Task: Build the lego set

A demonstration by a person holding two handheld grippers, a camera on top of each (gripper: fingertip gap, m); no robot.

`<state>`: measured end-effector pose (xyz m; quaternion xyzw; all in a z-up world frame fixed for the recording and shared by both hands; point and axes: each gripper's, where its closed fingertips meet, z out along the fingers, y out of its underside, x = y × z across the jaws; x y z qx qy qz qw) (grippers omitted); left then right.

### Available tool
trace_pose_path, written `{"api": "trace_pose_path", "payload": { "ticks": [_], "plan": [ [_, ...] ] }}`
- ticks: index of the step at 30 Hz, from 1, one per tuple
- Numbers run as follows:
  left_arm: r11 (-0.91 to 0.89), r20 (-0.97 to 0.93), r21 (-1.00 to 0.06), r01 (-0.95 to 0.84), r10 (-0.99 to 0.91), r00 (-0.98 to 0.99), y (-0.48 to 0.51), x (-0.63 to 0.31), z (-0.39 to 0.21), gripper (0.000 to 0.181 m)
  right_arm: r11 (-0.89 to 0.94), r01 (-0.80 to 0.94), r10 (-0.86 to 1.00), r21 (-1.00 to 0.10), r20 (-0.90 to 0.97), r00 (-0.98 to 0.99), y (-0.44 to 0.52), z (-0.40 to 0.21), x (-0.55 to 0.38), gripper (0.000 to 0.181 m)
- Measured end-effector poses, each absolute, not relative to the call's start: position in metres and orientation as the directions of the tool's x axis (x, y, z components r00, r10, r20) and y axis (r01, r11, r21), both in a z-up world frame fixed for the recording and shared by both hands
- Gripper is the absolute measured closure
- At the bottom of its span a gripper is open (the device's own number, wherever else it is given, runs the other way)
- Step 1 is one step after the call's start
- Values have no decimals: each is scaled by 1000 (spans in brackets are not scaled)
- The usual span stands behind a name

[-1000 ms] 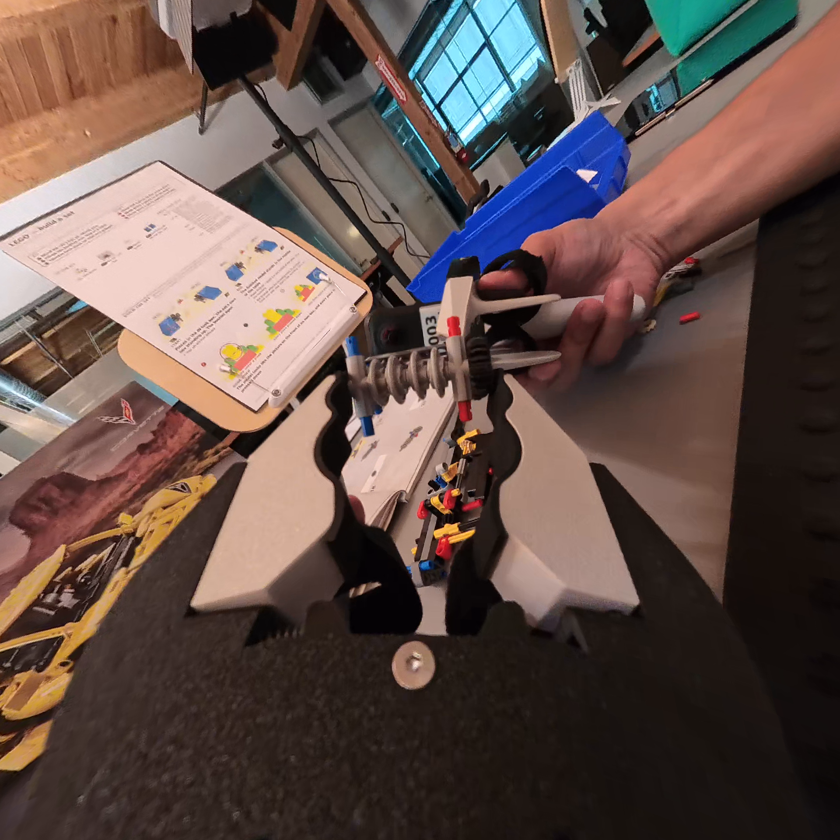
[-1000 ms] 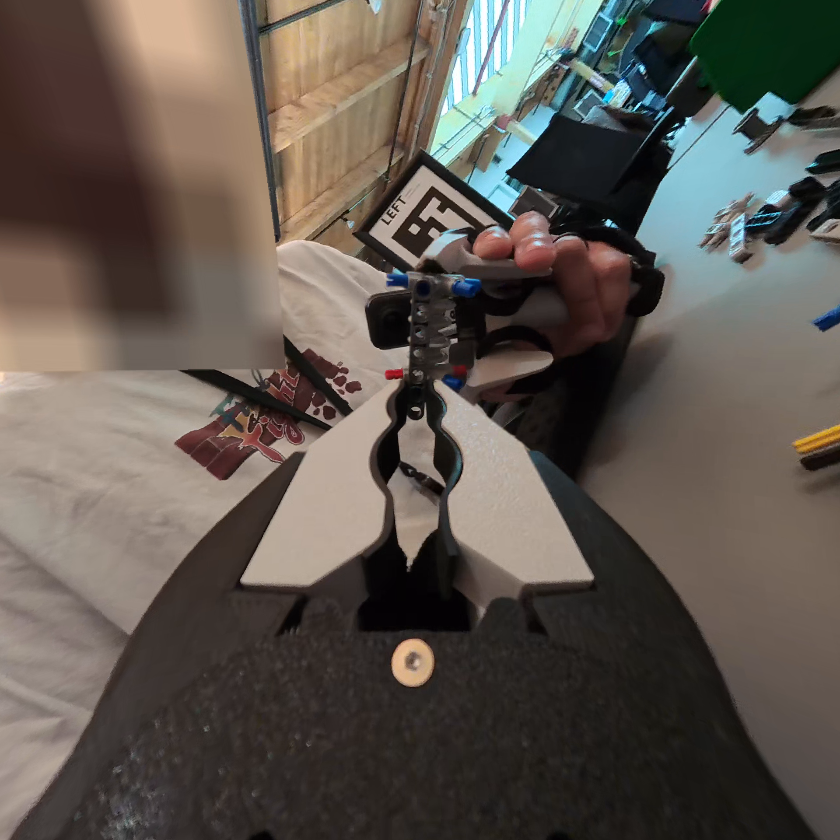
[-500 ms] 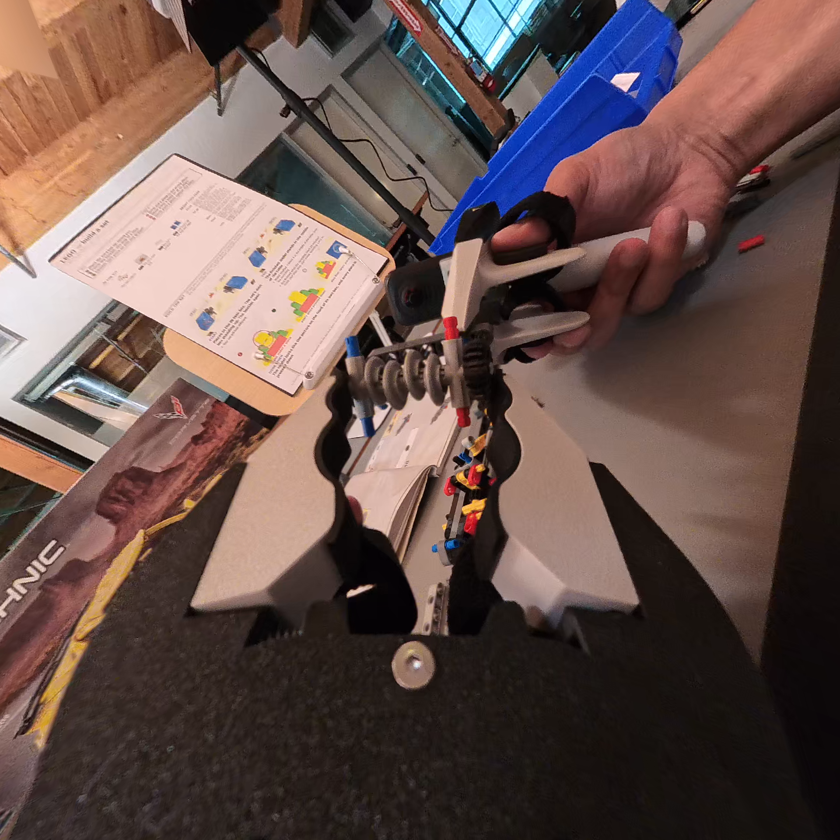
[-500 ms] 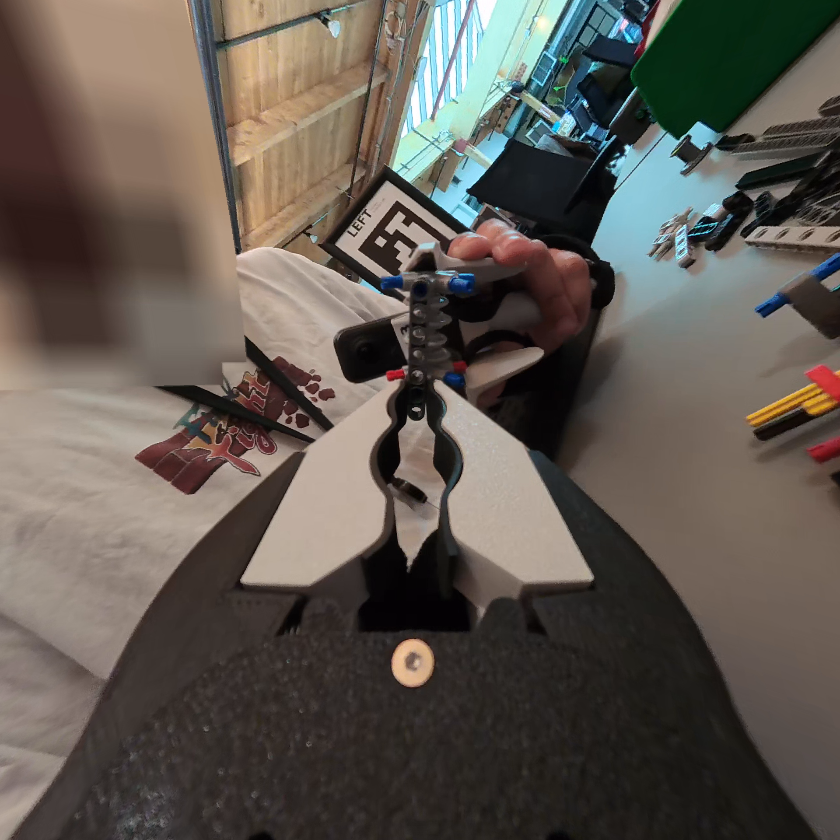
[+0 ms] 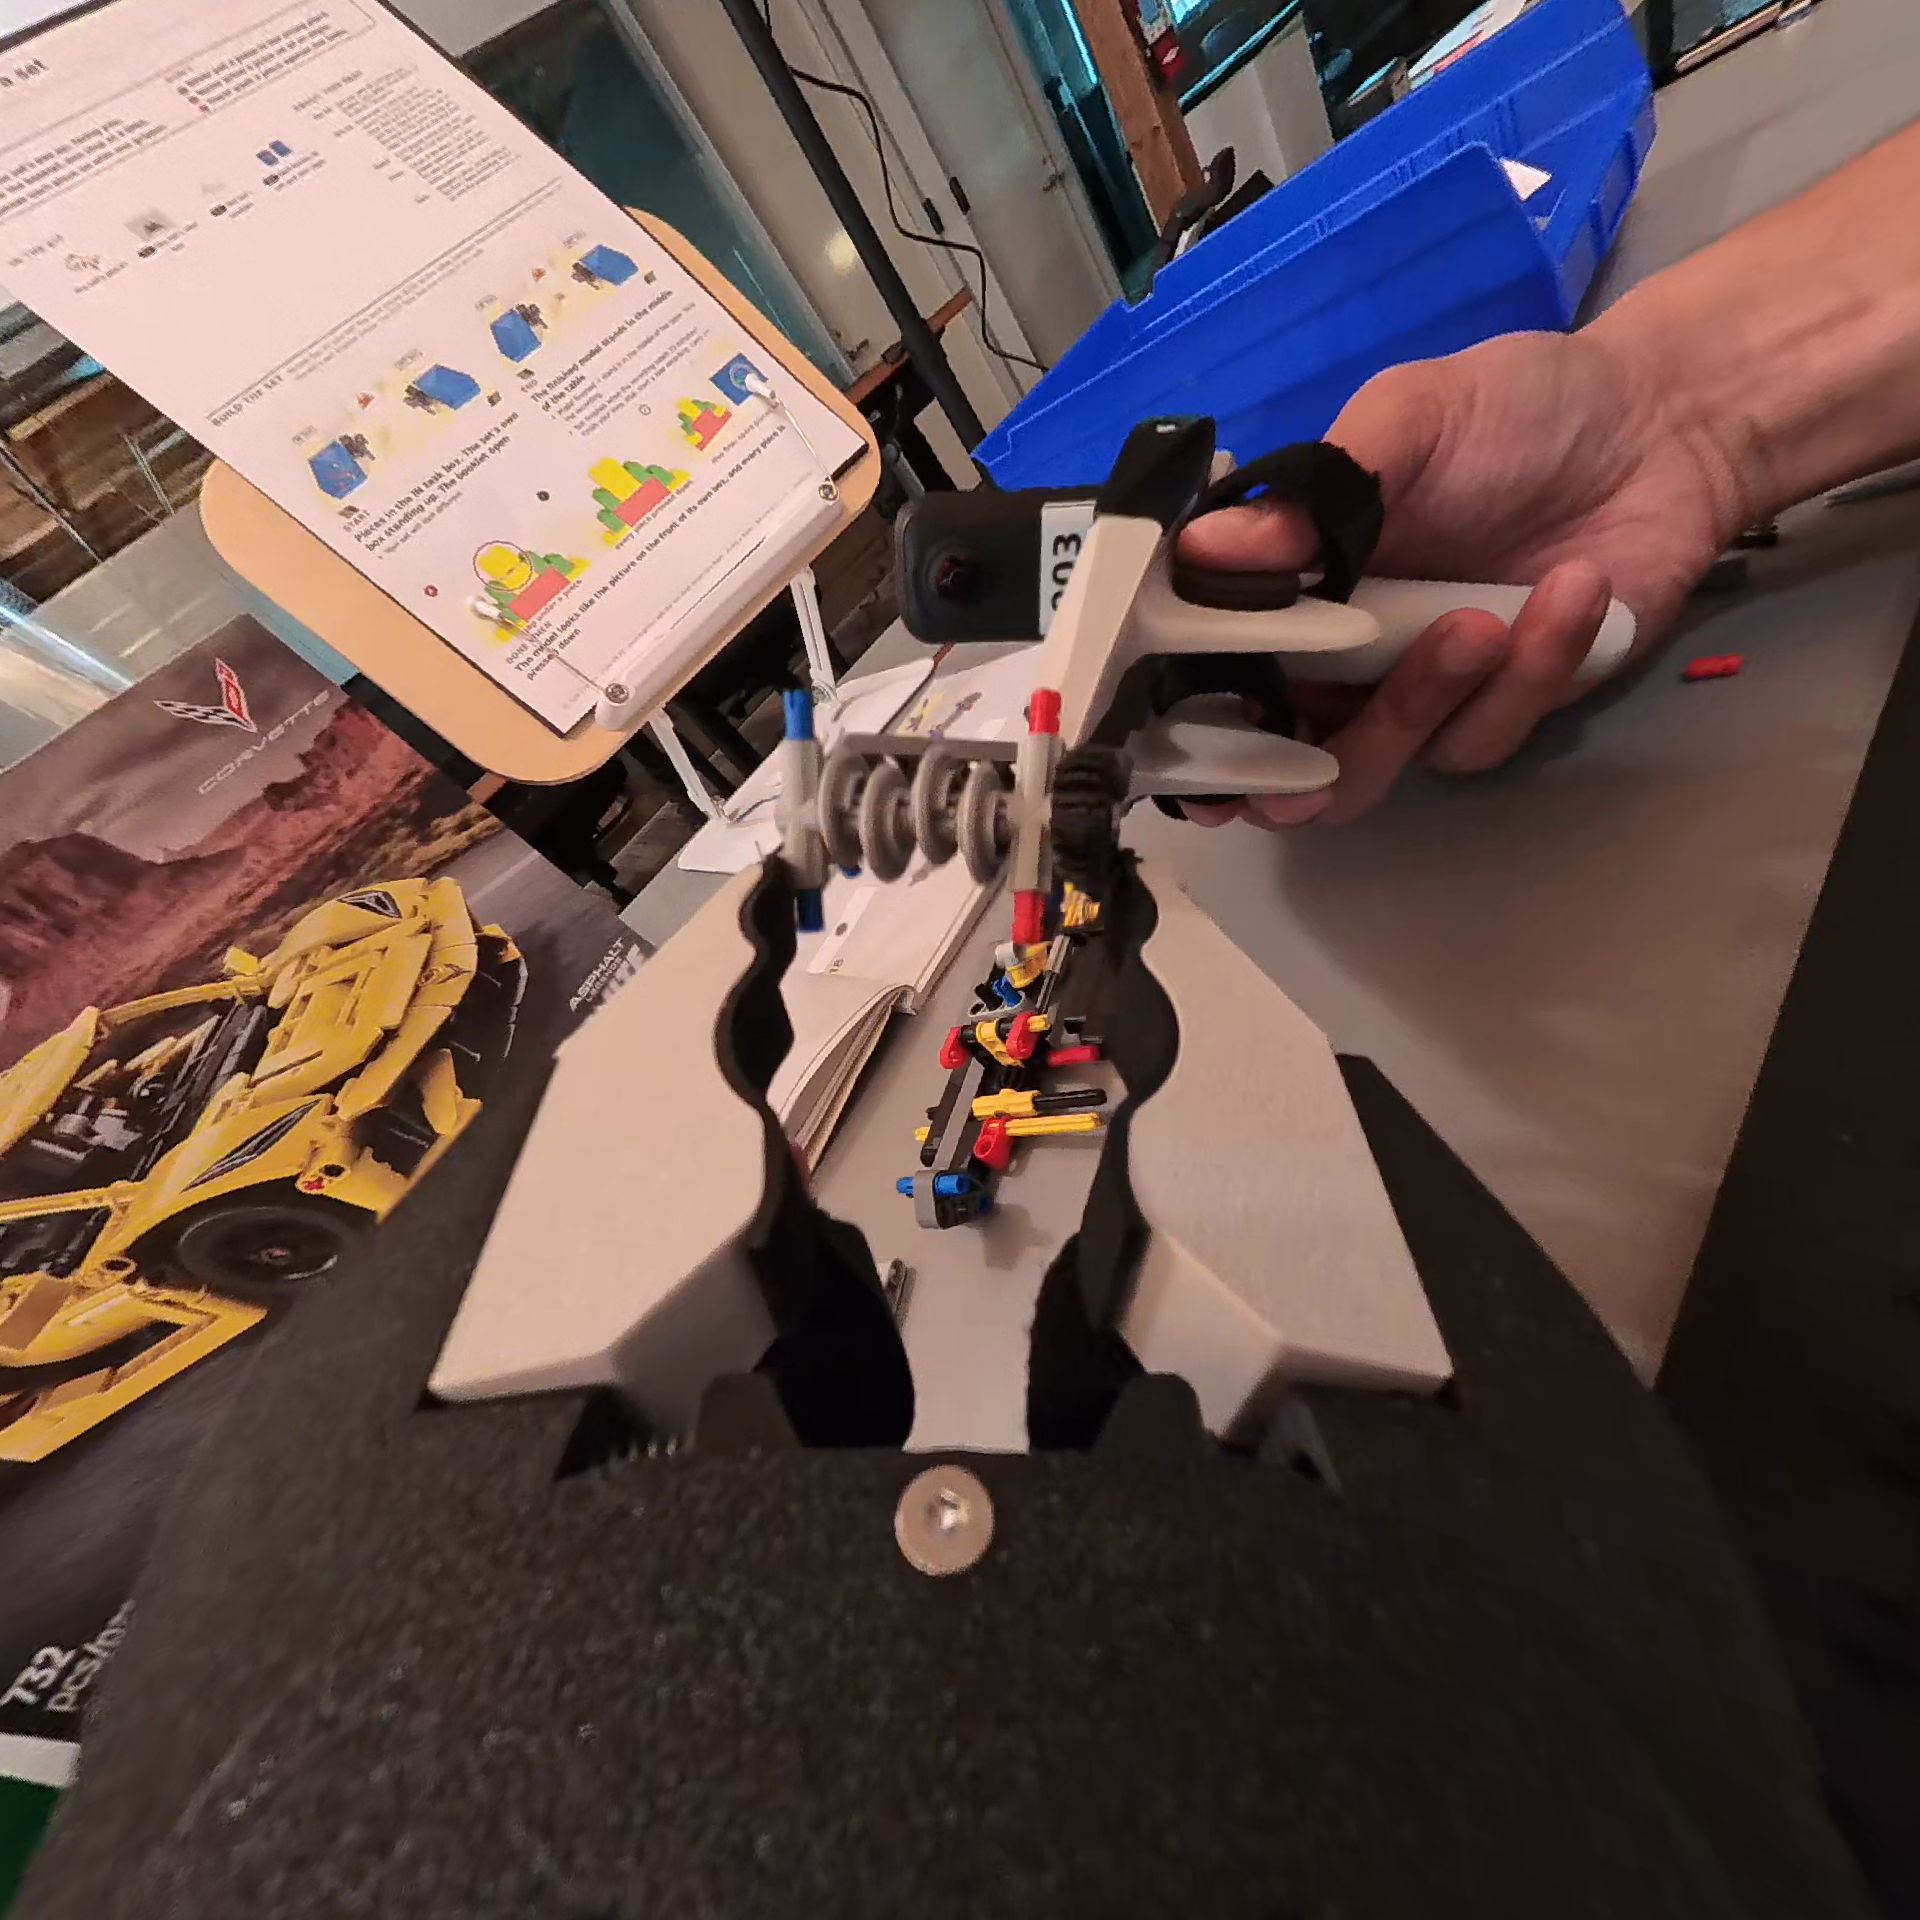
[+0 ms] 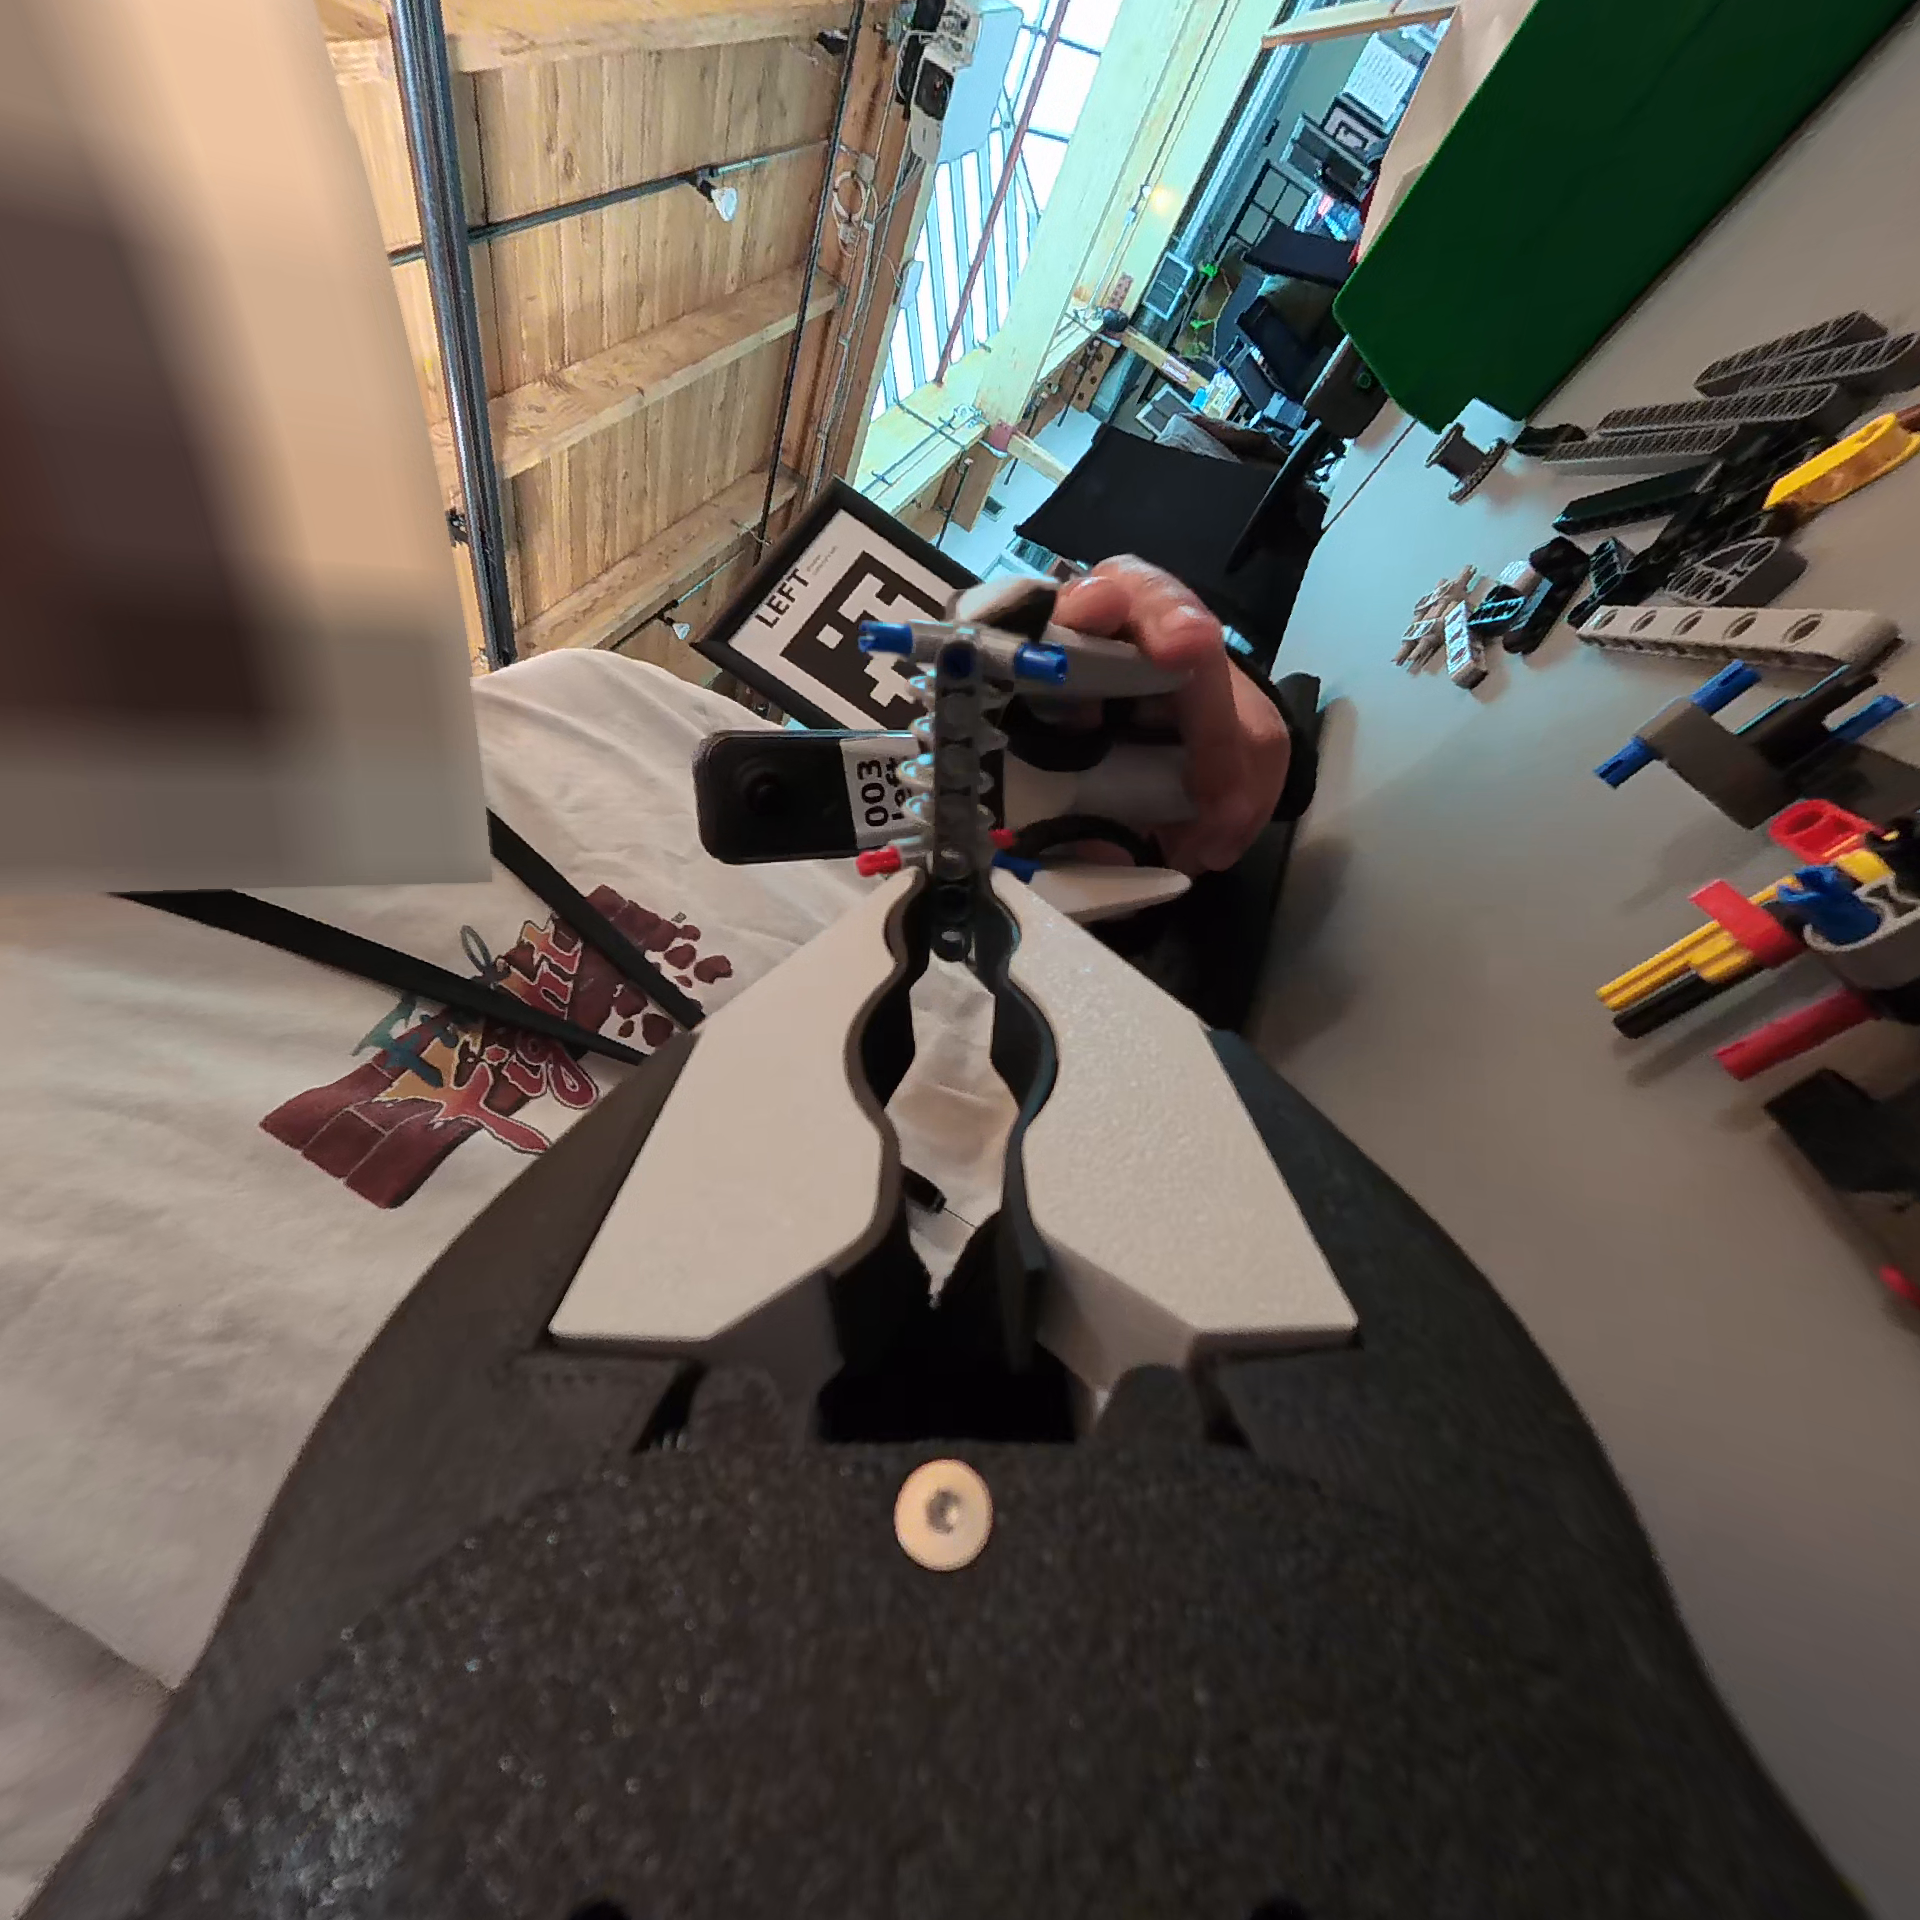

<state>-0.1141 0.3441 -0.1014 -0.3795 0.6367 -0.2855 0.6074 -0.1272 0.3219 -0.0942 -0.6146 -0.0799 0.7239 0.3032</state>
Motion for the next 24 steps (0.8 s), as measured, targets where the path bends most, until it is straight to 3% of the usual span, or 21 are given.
{"api": "trace_pose_path", "payload": {
  "ticks": [8, 12, 14, 17, 20, 24],
  "plan": [
    [451, -454, -881, -142, -891, -11, 344, -115, -103, 118, -777, -392, 551, -493, -833, -46, 327, -90, -116, 175],
    [403, -397, -904, -143, -915, -68, 341, -121, -108, 133, -747, -425, 571, -512, -821, -16, 331, -87, -108, 176],
    [300, -284, -945, -129, -950, -132, 336, -125, -107, 140, -727, -418, 580, -545, -813, 49, 334, -90, -105, 176],
    [62, -36, -987, -149, -984, -172, 339, -126, -105, 130, -678, -410, 596, -610, -783, 180, 340, -96, -100, 175],
    [-207, 243, -957, -203, -956, -166, 344, -119, -107, 124, -615, -414, 603, -671, -739, 302, 348, -98, -93, 175],
    [-392, 419, -903, -174, -894, -160, 349, -107, -101, 123, -532, -390, 629, -752, -659, 413, 351, -94, -89, 175]
  ]
}}
